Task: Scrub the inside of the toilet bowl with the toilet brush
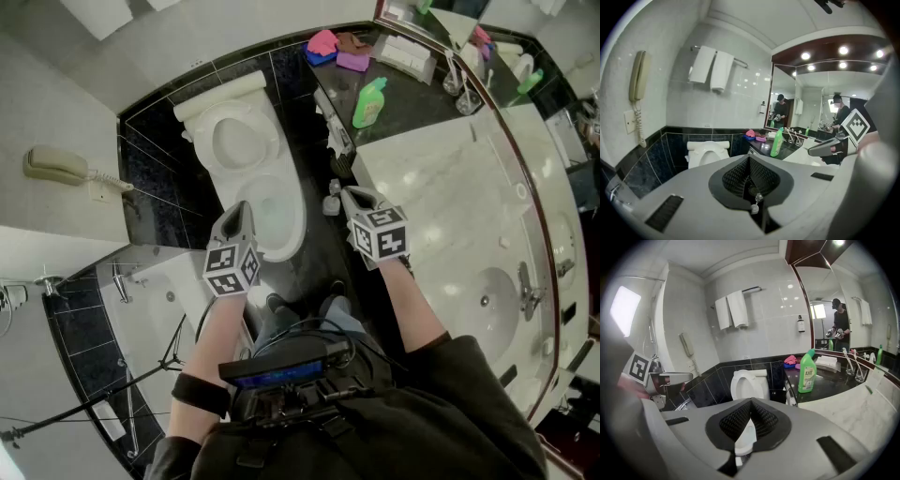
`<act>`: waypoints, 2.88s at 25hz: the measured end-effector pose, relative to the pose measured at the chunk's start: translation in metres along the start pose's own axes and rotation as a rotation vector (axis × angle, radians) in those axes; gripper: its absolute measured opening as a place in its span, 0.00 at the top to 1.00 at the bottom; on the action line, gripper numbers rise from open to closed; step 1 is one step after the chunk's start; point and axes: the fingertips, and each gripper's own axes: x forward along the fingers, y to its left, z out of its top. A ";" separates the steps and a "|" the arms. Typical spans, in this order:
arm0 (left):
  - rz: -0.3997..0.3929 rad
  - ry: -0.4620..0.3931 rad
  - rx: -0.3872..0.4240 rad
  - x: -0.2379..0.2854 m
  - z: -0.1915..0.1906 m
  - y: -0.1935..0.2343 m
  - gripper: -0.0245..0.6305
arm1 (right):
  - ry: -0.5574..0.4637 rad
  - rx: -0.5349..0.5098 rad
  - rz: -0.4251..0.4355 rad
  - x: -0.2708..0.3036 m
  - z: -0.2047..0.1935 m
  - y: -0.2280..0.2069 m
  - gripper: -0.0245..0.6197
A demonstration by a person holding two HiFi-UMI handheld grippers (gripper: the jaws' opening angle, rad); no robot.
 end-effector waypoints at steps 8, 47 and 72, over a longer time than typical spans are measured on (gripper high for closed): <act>0.106 0.017 -0.035 -0.043 -0.020 0.074 0.97 | 0.030 -0.032 0.085 0.035 -0.003 0.083 0.96; -0.138 0.198 0.011 0.120 -0.163 0.036 0.97 | 0.579 0.099 -0.176 0.264 -0.230 -0.099 0.61; -0.269 0.278 -0.034 0.308 -0.316 -0.039 0.97 | 0.710 0.211 -0.294 0.423 -0.409 -0.254 0.50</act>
